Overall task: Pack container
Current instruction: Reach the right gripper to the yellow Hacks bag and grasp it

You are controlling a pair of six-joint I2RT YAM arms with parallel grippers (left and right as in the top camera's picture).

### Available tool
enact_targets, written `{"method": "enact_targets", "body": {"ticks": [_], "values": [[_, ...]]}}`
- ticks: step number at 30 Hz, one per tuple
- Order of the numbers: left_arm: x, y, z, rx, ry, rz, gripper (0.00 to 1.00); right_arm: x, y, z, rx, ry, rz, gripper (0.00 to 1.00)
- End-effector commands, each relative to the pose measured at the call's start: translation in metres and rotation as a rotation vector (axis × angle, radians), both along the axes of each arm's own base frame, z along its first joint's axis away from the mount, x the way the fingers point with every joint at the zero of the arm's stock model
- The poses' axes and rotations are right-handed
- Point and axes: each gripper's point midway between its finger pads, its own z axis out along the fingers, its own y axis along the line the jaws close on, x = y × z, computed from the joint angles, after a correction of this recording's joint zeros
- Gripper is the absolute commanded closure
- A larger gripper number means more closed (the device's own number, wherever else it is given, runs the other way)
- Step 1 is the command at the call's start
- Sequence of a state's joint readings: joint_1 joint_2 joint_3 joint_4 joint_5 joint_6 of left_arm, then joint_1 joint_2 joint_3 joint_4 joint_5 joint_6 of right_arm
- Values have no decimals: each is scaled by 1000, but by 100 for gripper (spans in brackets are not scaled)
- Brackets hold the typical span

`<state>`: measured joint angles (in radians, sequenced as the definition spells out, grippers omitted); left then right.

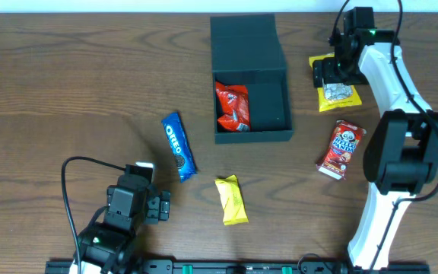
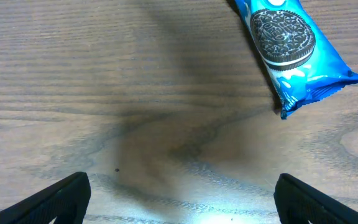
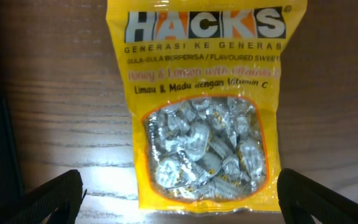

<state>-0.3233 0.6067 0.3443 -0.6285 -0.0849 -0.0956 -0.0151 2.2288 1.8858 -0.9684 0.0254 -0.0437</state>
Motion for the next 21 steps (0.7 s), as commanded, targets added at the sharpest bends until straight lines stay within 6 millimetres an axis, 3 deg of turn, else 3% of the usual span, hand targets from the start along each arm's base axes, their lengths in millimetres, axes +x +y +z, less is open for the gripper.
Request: {"method": "enact_targets", "body": {"ticks": [1,15,21], "values": [[0,1,0,13,-1,-9,5,4,-8,-12,-1,16,15,1],[0,1,0,13,-1,-9,5,0,-7,-44,2,74,17,1],[0,1,0,13,-1,-9,4,0,-6,-47,3,81,19,1]]}}
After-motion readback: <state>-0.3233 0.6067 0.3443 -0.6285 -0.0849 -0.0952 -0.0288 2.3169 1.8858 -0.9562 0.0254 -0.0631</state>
